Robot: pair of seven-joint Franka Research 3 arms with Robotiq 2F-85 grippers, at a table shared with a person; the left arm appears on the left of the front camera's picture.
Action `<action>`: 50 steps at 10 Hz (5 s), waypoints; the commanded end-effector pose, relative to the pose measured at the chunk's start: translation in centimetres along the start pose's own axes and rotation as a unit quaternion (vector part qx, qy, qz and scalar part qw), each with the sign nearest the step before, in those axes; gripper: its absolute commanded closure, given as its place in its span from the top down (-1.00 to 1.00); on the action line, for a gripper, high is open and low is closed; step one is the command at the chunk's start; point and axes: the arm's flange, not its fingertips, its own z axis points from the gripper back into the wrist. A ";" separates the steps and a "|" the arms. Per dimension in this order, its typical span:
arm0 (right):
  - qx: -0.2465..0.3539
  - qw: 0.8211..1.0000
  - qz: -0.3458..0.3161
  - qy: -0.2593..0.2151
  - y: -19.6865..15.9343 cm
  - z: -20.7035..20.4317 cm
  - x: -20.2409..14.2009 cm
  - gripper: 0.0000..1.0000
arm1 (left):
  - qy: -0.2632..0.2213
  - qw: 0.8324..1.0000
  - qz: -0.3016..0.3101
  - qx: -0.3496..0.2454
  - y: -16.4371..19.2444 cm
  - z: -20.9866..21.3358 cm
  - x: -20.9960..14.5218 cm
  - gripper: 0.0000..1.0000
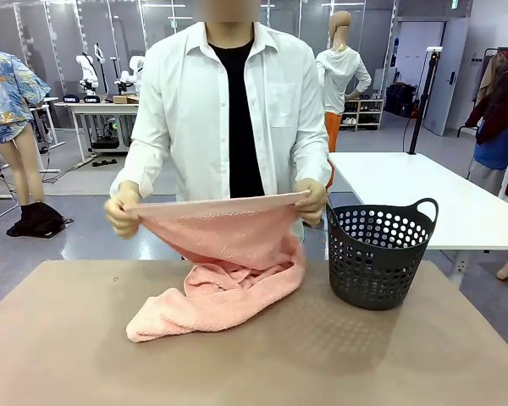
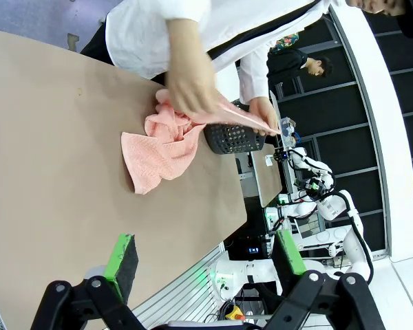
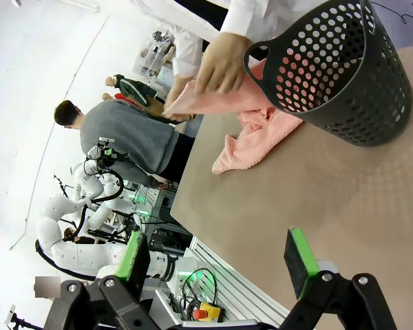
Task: Fold the towel.
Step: Grab the top end of the 100 cm Hotel Towel extended by the human.
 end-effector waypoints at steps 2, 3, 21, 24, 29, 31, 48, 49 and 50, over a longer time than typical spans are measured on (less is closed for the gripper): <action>0.005 1.000 0.002 -0.004 0.1 0.0 0.2 1.00 | 0.002 1.000 0.000 -0.002 0.0 0.0 0.0 1.00; 0.005 1.000 0.002 -0.004 0.1 0.0 0.2 1.00 | 0.002 1.000 0.000 -0.002 0.0 0.0 0.0 1.00; -0.281 0.725 0.600 0.188 31.9 -12.4 2.7 1.00 | 0.117 0.695 -0.645 0.294 -34.9 -12.6 -5.0 1.00; -0.305 0.683 0.622 0.231 34.6 -17.6 3.2 1.00 | 0.167 0.653 -0.683 0.279 -36.4 -17.1 -7.4 1.00; -0.296 0.679 0.628 0.239 34.7 -18.8 2.8 1.00 | 0.182 0.654 -0.683 0.267 -36.9 -18.1 -7.8 1.00; -0.296 0.679 0.628 0.239 34.7 -18.8 2.8 1.00 | 0.182 0.654 -0.683 0.267 -36.9 -18.1 -7.8 1.00; -0.280 0.587 0.627 0.428 32.0 -36.3 3.8 1.00 | 0.392 0.508 -0.723 0.256 -39.9 -40.7 -6.8 1.00; -0.275 0.587 0.625 0.435 31.5 -36.9 3.8 1.00 | 0.397 0.510 -0.720 0.255 -39.4 -41.4 -6.7 1.00; -0.272 0.582 0.624 0.444 30.9 -37.5 3.7 1.00 | 0.401 0.513 -0.713 0.258 -38.8 -41.8 -6.5 1.00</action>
